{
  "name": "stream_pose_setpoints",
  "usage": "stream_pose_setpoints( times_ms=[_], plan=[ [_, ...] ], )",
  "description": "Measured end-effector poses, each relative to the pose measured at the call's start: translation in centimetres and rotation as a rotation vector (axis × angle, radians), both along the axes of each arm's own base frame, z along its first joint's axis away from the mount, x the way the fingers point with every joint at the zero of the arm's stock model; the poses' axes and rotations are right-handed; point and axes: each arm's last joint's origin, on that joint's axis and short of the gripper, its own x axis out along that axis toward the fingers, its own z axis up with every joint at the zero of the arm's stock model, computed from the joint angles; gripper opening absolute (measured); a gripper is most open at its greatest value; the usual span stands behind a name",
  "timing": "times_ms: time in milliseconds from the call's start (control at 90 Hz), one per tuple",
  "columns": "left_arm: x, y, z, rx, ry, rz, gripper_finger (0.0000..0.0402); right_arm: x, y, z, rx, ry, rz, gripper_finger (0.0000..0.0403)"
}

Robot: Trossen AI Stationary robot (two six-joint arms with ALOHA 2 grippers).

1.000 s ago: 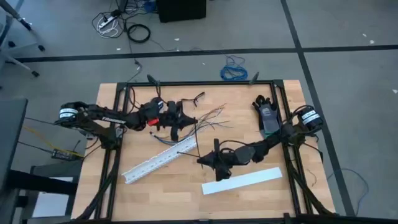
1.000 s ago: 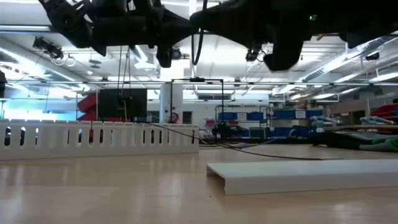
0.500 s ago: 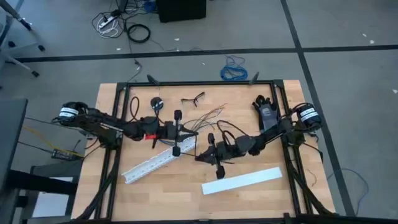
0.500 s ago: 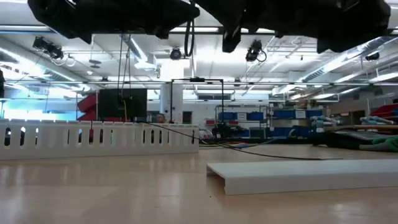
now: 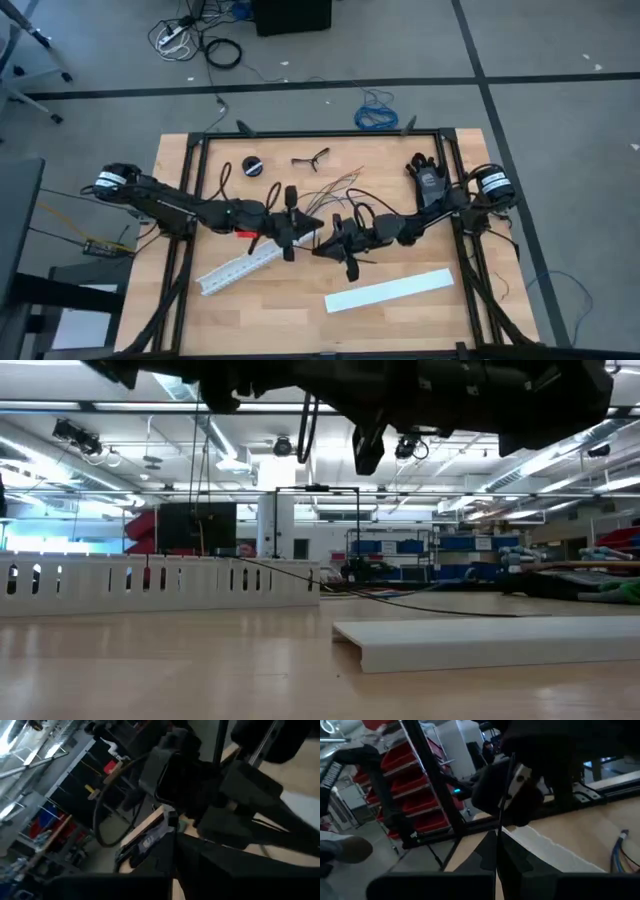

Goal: Ziptie cables
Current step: Insert the black zip tie into the locking head

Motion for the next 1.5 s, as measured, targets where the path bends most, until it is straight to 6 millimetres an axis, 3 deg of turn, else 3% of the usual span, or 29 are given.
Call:
stream_pose_setpoints(
  times_ms=[578,1500],
  plan=[
    [-0.5,-2.1,0.1,0.150,0.034,0.025,0.0000,0.1,-0.4,-0.1,-0.026,0.009,-0.022,0.0000],
    [-0.5,-1.9,0.0,0.162,0.047,0.084,0.0000,0.2,-0.8,-0.1,-0.035,0.006,-0.034,0.0000]
  ],
)
